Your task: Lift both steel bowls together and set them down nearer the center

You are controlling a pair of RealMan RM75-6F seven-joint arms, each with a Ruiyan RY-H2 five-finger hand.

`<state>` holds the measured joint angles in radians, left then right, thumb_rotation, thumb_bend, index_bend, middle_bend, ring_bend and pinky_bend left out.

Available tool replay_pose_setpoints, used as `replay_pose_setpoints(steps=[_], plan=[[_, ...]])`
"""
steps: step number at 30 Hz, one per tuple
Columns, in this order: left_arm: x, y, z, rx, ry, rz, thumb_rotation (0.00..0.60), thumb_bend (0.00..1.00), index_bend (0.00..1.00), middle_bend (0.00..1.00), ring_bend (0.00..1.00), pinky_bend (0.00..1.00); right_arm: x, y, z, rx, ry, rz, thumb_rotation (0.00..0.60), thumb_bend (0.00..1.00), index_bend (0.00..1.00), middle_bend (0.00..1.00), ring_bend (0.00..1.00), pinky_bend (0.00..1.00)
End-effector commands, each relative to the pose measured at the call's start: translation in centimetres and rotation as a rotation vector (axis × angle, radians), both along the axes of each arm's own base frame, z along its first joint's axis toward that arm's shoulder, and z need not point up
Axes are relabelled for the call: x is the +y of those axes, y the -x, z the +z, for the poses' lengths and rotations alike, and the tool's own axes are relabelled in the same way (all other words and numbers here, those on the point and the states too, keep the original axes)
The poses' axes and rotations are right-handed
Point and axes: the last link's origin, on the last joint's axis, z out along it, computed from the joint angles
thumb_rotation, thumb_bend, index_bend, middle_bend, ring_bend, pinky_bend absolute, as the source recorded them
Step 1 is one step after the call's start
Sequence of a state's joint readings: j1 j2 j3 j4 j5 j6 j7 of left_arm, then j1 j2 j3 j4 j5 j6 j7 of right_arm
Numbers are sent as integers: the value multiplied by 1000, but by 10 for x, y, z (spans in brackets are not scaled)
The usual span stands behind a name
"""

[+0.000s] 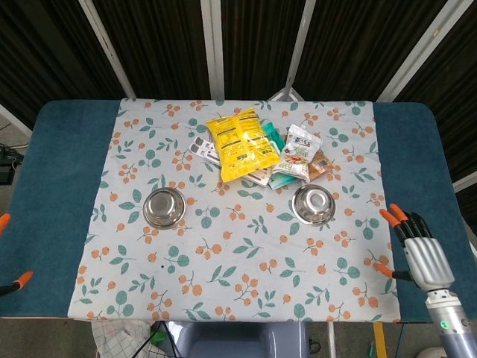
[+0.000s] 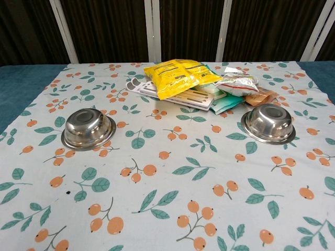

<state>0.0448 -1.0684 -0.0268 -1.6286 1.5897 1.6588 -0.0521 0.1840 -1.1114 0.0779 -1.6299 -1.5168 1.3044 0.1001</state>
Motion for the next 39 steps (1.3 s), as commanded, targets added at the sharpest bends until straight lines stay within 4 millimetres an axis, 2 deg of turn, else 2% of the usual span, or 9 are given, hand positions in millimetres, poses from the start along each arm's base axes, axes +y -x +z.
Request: replay_pose_setpoints(steps=[1, 4, 9, 20, 30, 39], plan=[[2, 0, -4, 13, 11, 4, 600, 15, 47, 0, 0, 47, -40, -24, -23, -25, -69, 14, 600, 0, 128, 0, 74, 3], [3, 1, -7, 23, 15, 11, 600, 15, 47, 0, 0, 47, -61, -39, -43, -14, -135, 7, 600, 0, 128, 0, 73, 3], [4, 2, -5, 26, 3, 19, 600, 15, 47, 0, 0, 47, -85, -57, -67, 11, -203, -9, 600, 0, 128, 0, 73, 3], [7, 7, -4, 37, -7, 50, 600, 15, 47, 0, 0, 47, -129, -82, -109, 64, -273, -46, 600, 0, 128, 0, 91, 4], [9, 9, -3, 45, -15, 65, 600, 15, 47, 0, 0, 47, -147, -85, -119, 101, -274, -76, 600, 0, 128, 0, 112, 3], [10, 10, -5, 45, -10, 75, 600, 15, 47, 0, 0, 47, -158, -77, -116, 144, -271, -103, 600, 0, 128, 15, 155, 3]])
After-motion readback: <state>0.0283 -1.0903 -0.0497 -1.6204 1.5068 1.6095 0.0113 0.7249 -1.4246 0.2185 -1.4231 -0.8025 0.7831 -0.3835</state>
